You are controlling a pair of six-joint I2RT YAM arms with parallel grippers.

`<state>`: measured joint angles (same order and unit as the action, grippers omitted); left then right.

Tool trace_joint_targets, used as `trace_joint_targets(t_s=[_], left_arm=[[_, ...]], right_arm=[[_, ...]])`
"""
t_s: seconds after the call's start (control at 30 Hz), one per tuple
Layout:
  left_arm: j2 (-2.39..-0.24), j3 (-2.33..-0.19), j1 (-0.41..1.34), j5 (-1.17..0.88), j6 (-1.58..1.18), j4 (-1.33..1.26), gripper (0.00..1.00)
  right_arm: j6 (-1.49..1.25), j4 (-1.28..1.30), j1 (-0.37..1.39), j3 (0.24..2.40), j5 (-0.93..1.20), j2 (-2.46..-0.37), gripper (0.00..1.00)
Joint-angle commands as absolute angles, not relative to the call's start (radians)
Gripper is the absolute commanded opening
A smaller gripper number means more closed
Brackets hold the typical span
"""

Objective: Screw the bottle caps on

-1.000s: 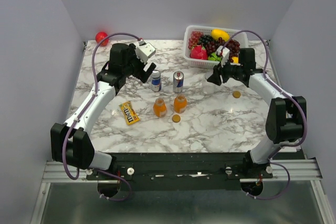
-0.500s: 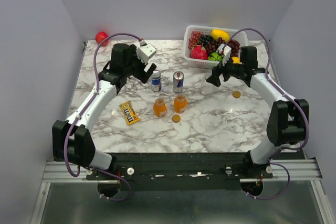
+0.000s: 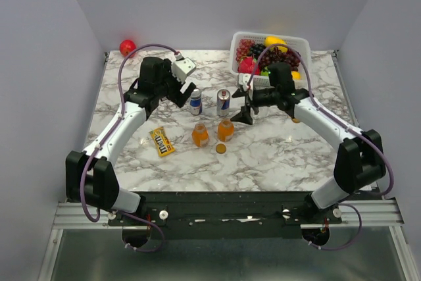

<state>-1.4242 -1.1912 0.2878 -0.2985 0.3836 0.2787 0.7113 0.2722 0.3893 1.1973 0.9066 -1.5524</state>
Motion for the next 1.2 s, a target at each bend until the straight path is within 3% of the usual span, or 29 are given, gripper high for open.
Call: trace_joint_targets(t_s=[0.0, 0.57, 0.67, 0.7, 0.8, 0.87, 0.9, 0.97, 1.0, 1.17], left_arm=[[-1.376, -1.218, 0.282, -0.305, 0.413, 0.325, 0.99], [-1.393, -1.212, 0.285, -0.347, 0.414, 0.331, 0.99], [-1.393, -1.201, 0.285, -0.386, 0.414, 0.336, 0.99], [-1.394, -1.194, 0.285, -0.400, 0.414, 0.337, 0.99], [-1.385, -1.180, 0.287, -0.480, 0.420, 0.345, 0.99], [-1.375, -1.151, 0.298, -0.547, 0.426, 0.336, 0.99], [-1.367, -1.122, 0.316, -0.573, 0.434, 0.324, 0.99], [-1.338, -1.092, 0.345, -0.638, 0.486, 0.322, 0.99], [-1.329, -1.060, 0.362, -0.679, 0.529, 0.315, 0.99], [-1.348, -1.026, 0.445, -0.759, 0.517, 0.264, 0.99]], right_arm=[[0.755, 0.256, 0.419, 1.172, 0.921, -1.635, 0.99], [0.860, 0.339, 0.466, 1.252, 1.017, -1.827, 0.86], [0.910, 0.388, 0.476, 1.262, 1.063, -1.838, 0.74], [0.917, 0.408, 0.477, 1.262, 1.072, -1.836, 0.60], [0.907, 0.452, 0.477, 1.279, 1.077, -1.809, 0.36], [0.881, 0.477, 0.476, 1.288, 1.045, -1.769, 0.27], [0.873, 0.518, 0.474, 1.295, 1.031, -1.757, 0.17], [0.856, 0.573, 0.457, 1.328, 1.026, -1.726, 0.11], [0.841, 0.612, 0.448, 1.342, 1.028, -1.694, 0.00], [0.716, 0.630, 0.391, 1.382, 1.022, -1.594, 0.00]])
